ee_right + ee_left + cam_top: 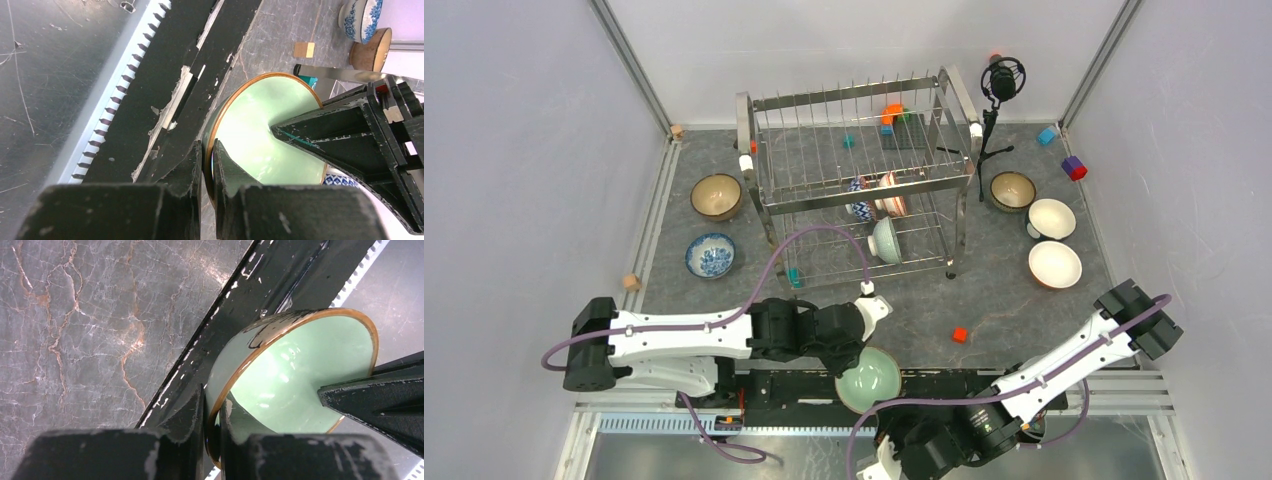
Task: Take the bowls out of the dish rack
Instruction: Place the bowl at the center of the board.
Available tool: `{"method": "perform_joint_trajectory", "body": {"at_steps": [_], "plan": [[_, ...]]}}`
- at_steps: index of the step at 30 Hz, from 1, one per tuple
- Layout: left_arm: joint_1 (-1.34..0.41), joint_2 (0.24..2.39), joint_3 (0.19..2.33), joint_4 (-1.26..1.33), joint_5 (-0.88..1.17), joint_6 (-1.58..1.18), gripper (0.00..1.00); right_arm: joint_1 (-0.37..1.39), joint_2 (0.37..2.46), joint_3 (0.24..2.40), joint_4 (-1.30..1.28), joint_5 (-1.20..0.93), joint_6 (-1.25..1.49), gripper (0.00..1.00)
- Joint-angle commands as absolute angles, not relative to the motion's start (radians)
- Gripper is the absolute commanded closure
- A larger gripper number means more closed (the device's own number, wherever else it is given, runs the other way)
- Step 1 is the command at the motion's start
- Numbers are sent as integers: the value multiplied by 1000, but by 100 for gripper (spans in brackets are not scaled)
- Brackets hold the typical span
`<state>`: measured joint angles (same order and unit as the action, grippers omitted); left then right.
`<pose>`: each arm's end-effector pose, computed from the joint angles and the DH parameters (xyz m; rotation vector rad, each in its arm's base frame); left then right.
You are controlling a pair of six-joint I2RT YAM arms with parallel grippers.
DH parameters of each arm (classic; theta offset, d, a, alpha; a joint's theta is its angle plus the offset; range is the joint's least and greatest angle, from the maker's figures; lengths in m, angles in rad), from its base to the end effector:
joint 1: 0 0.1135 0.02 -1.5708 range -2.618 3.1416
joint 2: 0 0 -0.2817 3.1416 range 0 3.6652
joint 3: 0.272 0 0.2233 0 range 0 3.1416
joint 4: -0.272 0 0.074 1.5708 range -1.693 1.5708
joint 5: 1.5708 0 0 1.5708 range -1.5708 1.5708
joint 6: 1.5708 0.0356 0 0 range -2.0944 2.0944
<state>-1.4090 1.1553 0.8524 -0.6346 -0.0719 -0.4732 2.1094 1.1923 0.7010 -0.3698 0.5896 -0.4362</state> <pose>0.0338 -0.1913 0.2761 1.1626 2.3696 -0.6431 -0.0863 0.1830 0.2481 -2.0708 0.9001 0.1607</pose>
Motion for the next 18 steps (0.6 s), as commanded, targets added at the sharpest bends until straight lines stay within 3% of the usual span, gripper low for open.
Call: {"method": "perform_joint_trajectory", "body": {"at_steps": [1,5,6,10,13,14,18], "plan": [[-1411,1163,850,-596,-44,-480,98,2120,1193,735,-330,654,-451,100],[-1410,1157,843,-587,-57,-495,98,2120,1197,736,-331,668,-435,100],[-1411,1149,837,-580,-61,-498,98,2120,1199,739,-334,669,-429,93],[-1411,1107,806,-531,-82,-524,98,2120,1186,739,-329,680,-394,46],[-1411,1091,808,-541,-127,-539,98,2120,1159,743,-304,689,-362,22],[-1410,1087,808,-545,-139,-545,98,2120,1153,751,-299,686,-349,5],[-1410,1056,799,-556,-218,-585,98,2119,1133,798,-260,740,-256,2]]}}
